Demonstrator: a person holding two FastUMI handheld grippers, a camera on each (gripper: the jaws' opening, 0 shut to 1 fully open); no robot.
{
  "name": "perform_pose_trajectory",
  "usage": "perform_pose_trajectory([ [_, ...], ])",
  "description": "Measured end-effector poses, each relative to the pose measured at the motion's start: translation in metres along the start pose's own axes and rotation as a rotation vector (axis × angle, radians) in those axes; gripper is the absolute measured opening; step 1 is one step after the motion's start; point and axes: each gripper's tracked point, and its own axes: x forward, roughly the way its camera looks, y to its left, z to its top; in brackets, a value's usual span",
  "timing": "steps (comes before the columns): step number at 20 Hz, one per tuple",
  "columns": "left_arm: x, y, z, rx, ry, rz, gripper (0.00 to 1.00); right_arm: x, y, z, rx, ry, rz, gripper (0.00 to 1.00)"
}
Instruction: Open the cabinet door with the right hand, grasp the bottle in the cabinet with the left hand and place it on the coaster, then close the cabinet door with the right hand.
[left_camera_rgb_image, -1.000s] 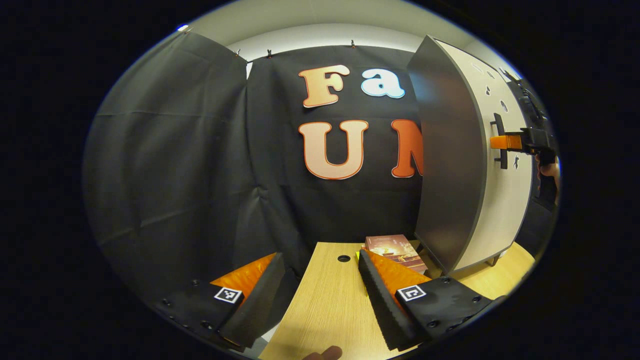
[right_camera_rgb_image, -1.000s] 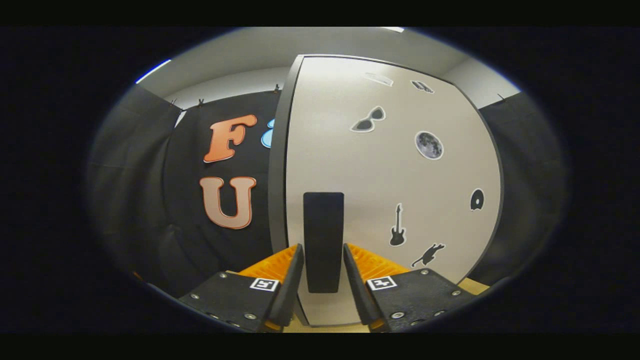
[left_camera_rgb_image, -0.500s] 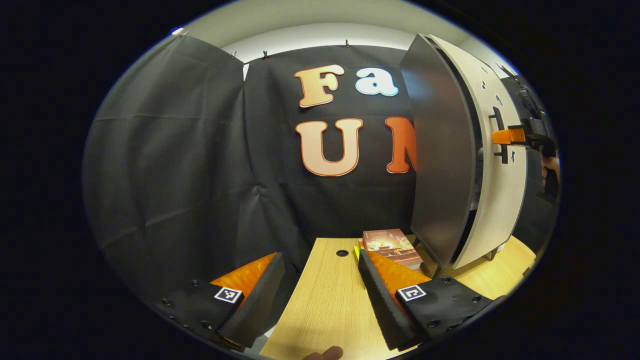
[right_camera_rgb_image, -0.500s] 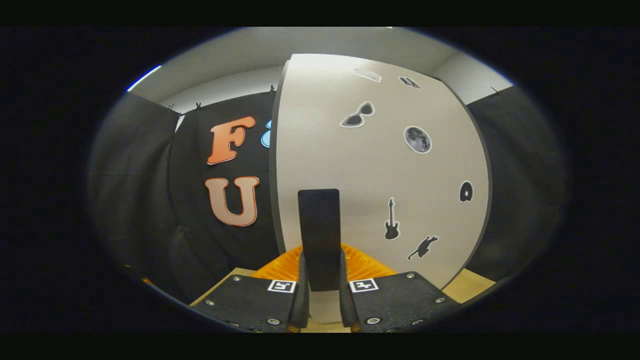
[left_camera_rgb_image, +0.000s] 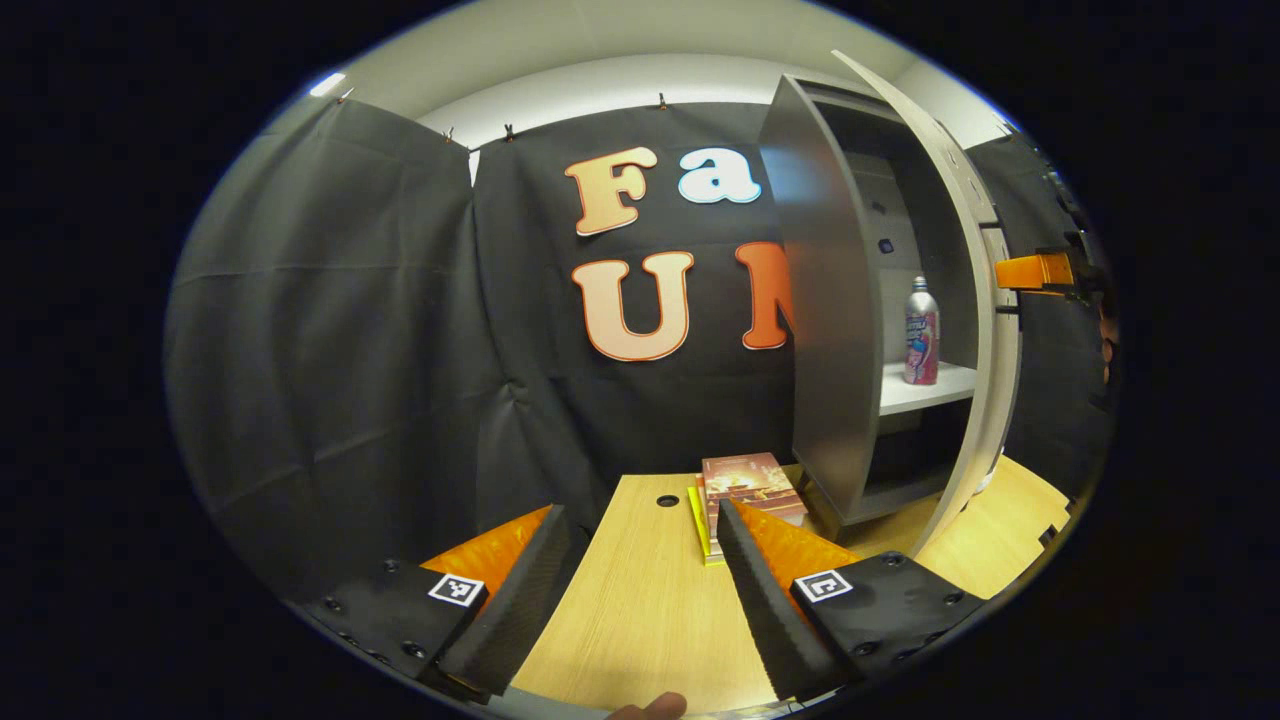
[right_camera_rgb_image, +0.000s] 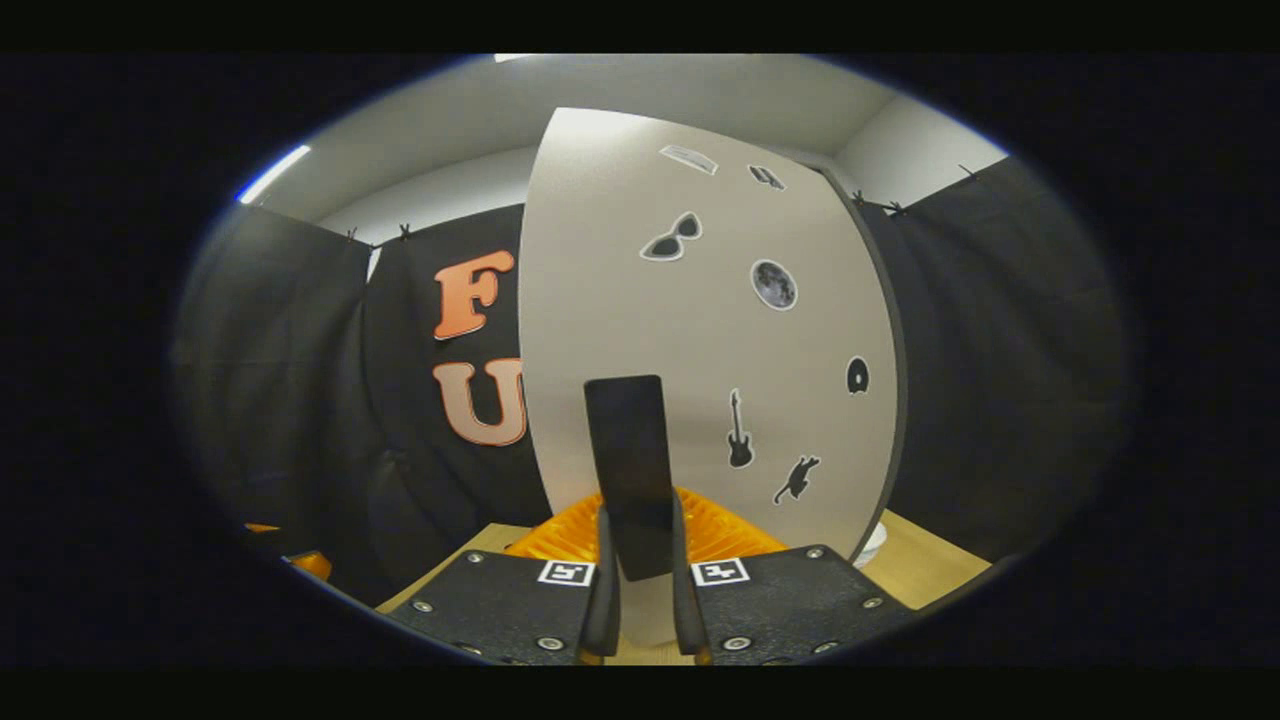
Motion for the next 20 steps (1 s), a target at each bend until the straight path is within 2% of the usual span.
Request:
perform_pose_trajectory([
  [6, -0.049, -0.058, 0.007, 0.028, -0.002, -0.030, 0.97, -0.054, -0.039, 0.004, 0.028, -0.013, 0.024, 0.23],
  [8, -0.061, -0.074, 0.010, 0.018, -0.005, -0.045, 0.98, -0.062, -0.048, 0.007, 0.018, -0.015, 0.017, 0.20],
  [16, -0.088, -0.135, 0.005, 0.016, 0.005, -0.087, 1.00, -0.103, -0.120, 0.010, 0.039, -0.014, -0.076, 0.20],
  [19, -0.093, -0.155, 0.008, 0.014, 0.012, -0.112, 0.98, -0.111, -0.146, 0.015, 0.011, -0.015, -0.118, 0.08],
  [20, -0.095, -0.160, 0.007, 0.012, 0.015, -0.121, 0.98, -0.114, -0.154, 0.015, 0.009, -0.014, -0.125, 0.16],
])
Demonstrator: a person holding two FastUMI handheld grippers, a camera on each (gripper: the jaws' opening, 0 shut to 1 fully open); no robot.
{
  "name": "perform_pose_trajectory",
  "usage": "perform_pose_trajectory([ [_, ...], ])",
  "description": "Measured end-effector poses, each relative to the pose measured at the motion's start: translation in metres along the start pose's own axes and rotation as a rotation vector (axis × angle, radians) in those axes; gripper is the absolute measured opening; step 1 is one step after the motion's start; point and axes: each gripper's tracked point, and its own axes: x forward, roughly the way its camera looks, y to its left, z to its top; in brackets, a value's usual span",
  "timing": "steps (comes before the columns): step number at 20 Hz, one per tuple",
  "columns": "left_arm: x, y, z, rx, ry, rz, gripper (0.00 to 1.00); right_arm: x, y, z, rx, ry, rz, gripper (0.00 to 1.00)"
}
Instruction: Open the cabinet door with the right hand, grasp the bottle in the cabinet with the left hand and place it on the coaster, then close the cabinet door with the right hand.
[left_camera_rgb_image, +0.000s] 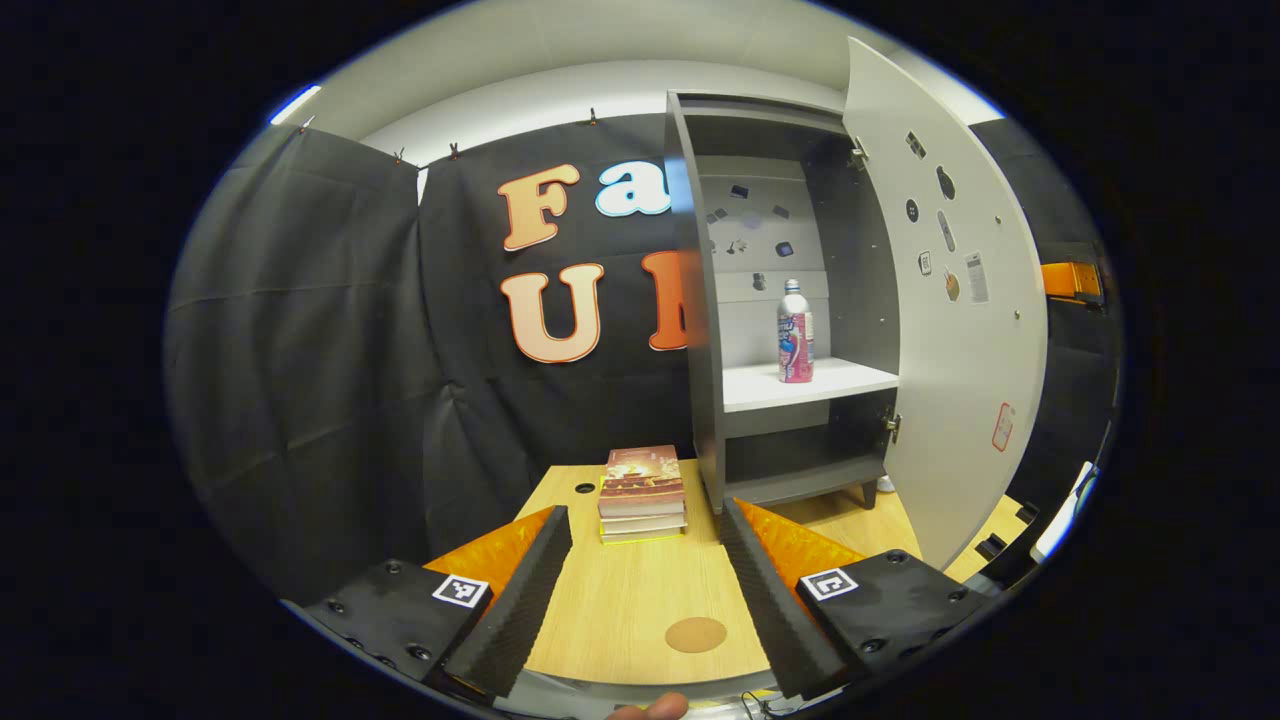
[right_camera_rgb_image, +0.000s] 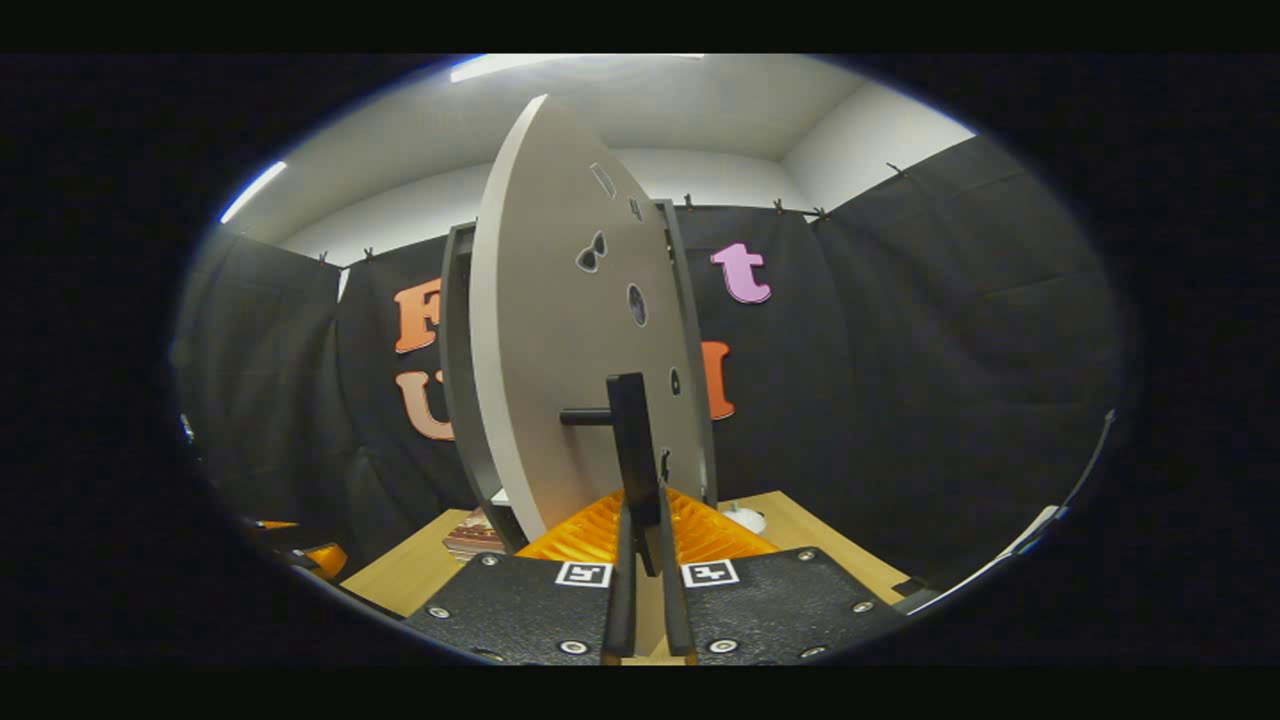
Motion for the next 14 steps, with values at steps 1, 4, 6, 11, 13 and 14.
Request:
perform_pose_trajectory([
  [1, 0.000, -0.005, -0.001, -0.002, 0.003, -0.005, 0.98, -0.002, -0.006, 0.001, 0.005, 0.000, -0.002, 0.11],
  [4, 0.001, -0.018, -0.005, -0.006, 0.019, -0.021, 0.98, -0.004, -0.021, 0.002, 0.016, 0.003, 0.017, 0.10],
  [6, 0.000, -0.022, -0.006, -0.005, 0.024, -0.023, 0.98, -0.004, -0.033, 0.004, 0.003, 0.000, 0.029, 0.10],
  [11, -0.001, -0.024, -0.008, -0.018, 0.035, -0.014, 0.98, -0.006, -0.064, 0.007, -0.005, -0.011, 0.038, 0.15],
  [13, 0.000, -0.022, -0.009, -0.017, 0.039, -0.006, 0.98, -0.007, -0.077, 0.008, 0.000, -0.017, 0.036, 0.08],
  [14, 0.000, -0.022, -0.010, -0.016, 0.042, -0.002, 0.98, -0.006, -0.083, 0.008, 0.001, -0.018, 0.029, 0.07],
])
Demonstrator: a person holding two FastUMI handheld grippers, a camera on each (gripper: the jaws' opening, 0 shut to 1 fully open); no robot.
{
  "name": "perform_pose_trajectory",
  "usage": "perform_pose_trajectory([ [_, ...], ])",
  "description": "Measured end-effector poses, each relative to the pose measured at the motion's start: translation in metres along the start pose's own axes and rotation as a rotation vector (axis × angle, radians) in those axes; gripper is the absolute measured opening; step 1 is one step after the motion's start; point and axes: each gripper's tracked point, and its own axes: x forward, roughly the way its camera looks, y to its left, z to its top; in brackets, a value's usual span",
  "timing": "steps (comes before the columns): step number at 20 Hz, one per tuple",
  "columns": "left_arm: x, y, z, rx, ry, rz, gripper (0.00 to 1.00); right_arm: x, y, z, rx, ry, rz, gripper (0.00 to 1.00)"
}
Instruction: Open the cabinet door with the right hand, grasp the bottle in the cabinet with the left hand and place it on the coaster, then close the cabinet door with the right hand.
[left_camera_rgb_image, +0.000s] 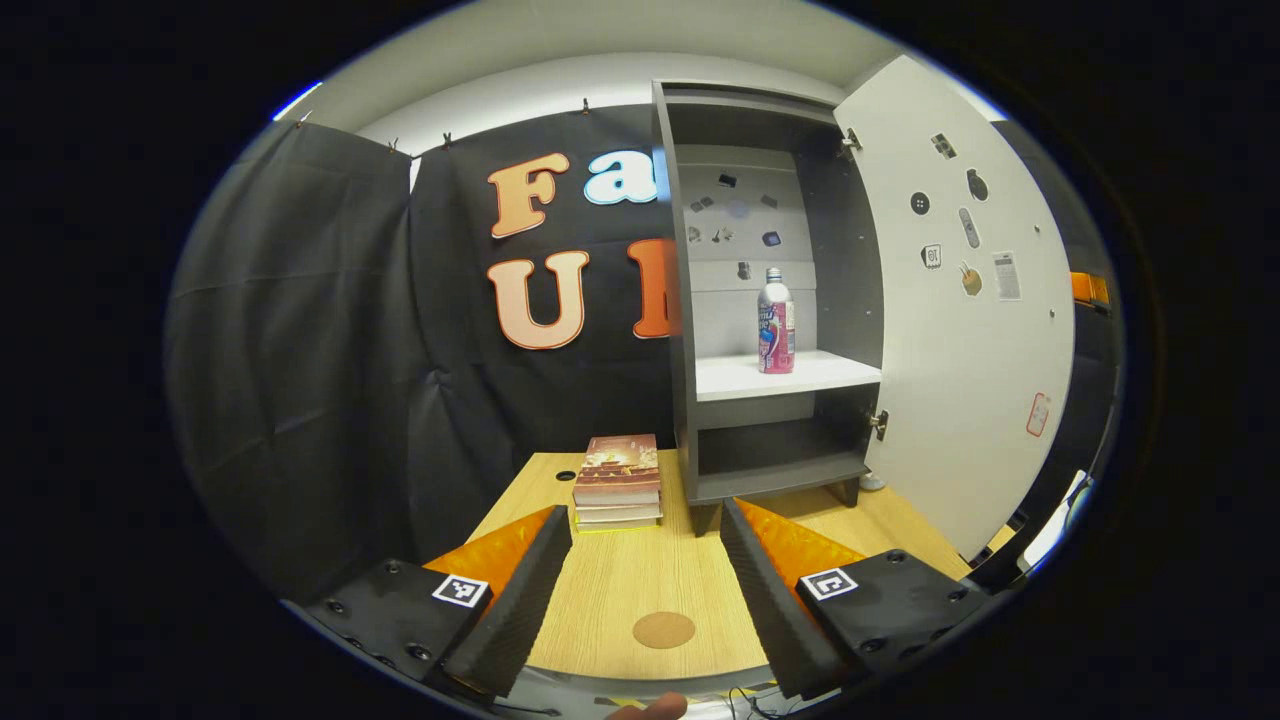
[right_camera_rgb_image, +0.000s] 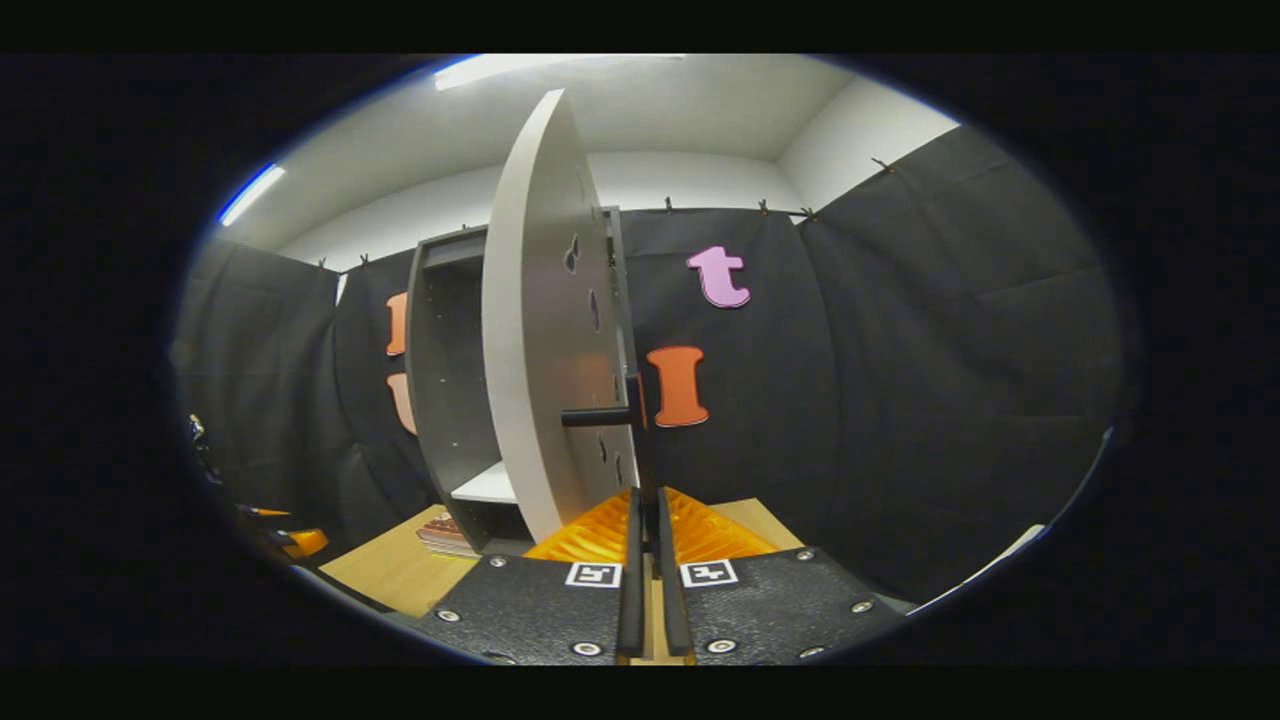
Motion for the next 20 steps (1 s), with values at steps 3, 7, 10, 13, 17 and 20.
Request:
perform_pose_trajectory([
  [3, -0.001, 0.001, 0.000, 0.002, 0.003, 0.010, 0.98, -0.001, -0.006, 0.000, 0.044, 0.009, 0.022, 0.05],
  [7, -0.005, -0.001, 0.002, -0.005, 0.002, 0.013, 0.98, -0.004, -0.006, -0.001, 0.013, 0.009, 0.018, 0.07],
  [10, -0.004, -0.009, 0.009, 0.000, -0.005, 0.005, 0.98, -0.018, -0.005, 0.001, -0.016, 0.005, -0.002, 0.06],
  [13, 0.004, -0.022, 0.025, 0.030, -0.042, -0.013, 0.97, -0.040, 0.002, 0.005, -0.048, -0.015, -0.017, 0.06],
  [17, 0.035, -0.057, 0.045, 0.050, -0.080, -0.073, 0.98, -0.070, 0.029, 0.015, -0.068, -0.042, -0.015, 0.06],
  [20, 0.075, -0.092, 0.063, 0.051, -0.107, -0.139, 0.98, -0.081, 0.054, 0.019, -0.082, -0.042, -0.006, 0.07],
])
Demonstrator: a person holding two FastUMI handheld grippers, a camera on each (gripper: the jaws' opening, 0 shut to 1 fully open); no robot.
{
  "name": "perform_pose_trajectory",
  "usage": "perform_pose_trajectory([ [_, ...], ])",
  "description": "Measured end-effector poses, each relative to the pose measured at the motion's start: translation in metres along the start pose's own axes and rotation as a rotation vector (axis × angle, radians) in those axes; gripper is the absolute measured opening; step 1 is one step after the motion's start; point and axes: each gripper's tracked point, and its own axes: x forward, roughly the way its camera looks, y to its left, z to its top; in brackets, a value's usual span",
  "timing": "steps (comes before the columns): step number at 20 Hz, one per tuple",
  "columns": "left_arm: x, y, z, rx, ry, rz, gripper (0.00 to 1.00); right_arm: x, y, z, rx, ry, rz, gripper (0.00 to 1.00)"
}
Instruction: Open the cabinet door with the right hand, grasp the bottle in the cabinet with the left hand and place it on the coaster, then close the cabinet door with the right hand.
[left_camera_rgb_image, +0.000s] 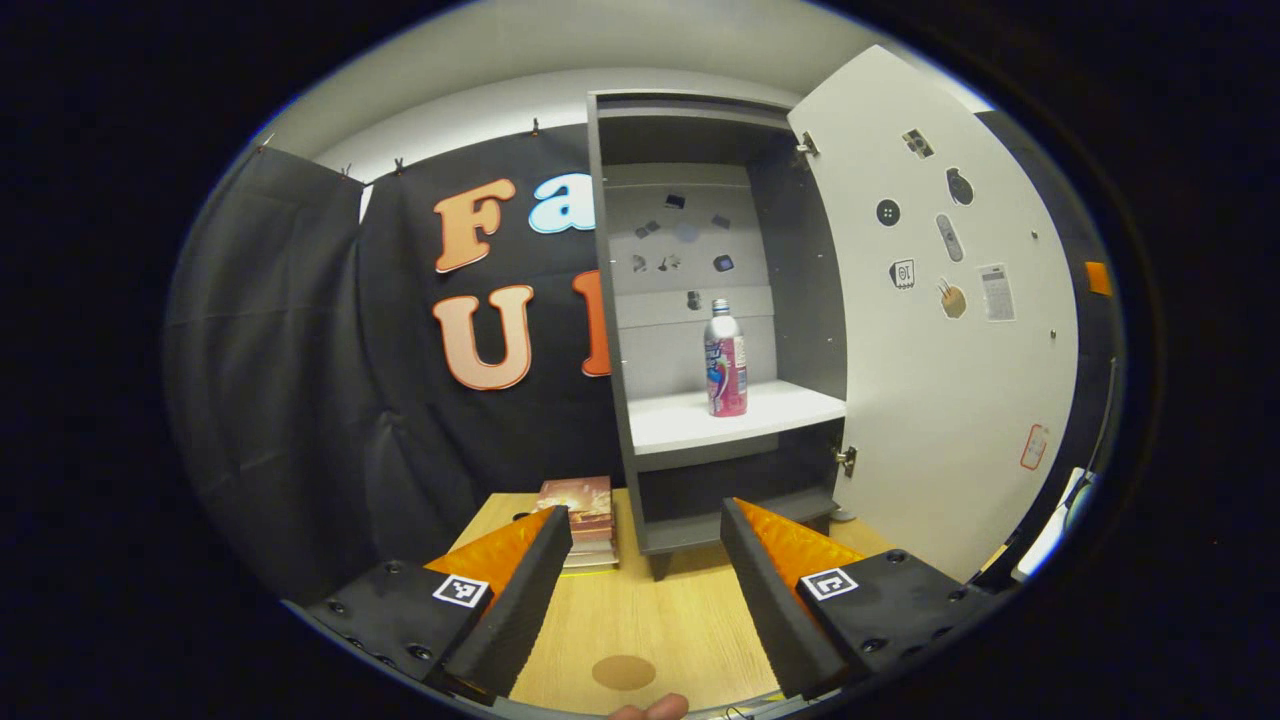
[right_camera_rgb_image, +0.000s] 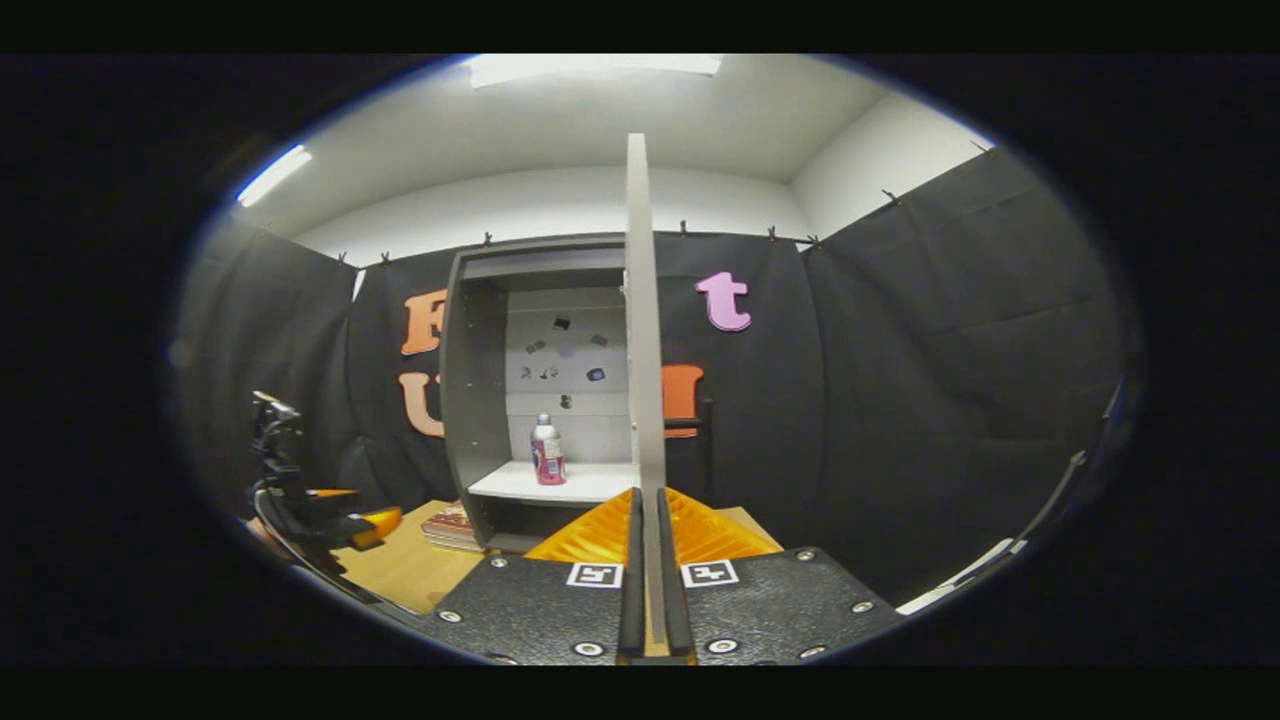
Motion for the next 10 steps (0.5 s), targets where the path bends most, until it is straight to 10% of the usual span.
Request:
perform_pose_trajectory([
  [2, 0.035, -0.016, 0.007, -0.006, -0.021, -0.035, 0.98, 0.006, 0.018, -0.003, -0.016, -0.007, 0.010, 0.03],
  [3, 0.053, -0.023, 0.012, -0.010, -0.029, -0.052, 0.98, 0.008, 0.028, -0.005, -0.016, -0.003, 0.020, 0.18],
  [10, 0.174, -0.064, 0.042, -0.026, -0.076, -0.135, 0.97, 0.048, 0.068, -0.019, 0.025, 0.008, -0.002, 0.38],
])
